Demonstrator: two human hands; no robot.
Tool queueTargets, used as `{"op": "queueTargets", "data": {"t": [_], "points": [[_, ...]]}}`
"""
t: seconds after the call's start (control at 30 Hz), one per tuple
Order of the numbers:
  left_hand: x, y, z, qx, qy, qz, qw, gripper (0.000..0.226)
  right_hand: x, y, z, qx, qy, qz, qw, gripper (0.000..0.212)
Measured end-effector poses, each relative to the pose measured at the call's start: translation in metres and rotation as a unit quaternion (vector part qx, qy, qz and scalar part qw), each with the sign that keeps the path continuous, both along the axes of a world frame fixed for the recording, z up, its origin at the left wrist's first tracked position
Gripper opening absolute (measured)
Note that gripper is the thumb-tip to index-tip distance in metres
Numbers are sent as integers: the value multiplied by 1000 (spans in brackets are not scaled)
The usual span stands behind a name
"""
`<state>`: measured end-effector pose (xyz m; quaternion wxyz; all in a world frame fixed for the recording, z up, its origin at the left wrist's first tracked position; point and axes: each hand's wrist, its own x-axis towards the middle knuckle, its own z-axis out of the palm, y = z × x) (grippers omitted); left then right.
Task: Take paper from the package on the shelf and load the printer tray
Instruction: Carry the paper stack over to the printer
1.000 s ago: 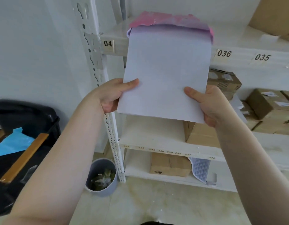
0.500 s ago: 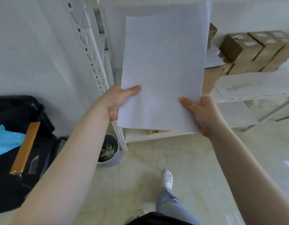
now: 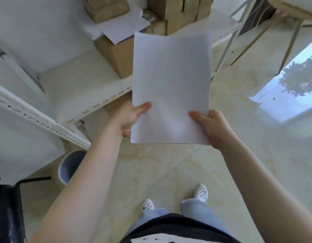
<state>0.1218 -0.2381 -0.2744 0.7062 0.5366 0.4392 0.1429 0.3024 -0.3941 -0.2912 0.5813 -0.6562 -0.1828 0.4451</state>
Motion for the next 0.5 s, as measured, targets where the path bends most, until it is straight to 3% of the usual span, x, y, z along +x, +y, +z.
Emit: {"op": "queueTargets", "data": {"t": [0.5], "points": [[366, -172, -44, -30, 40, -218, 975, 30, 282, -232, -36, -45, 12, -218, 975, 8]]}}
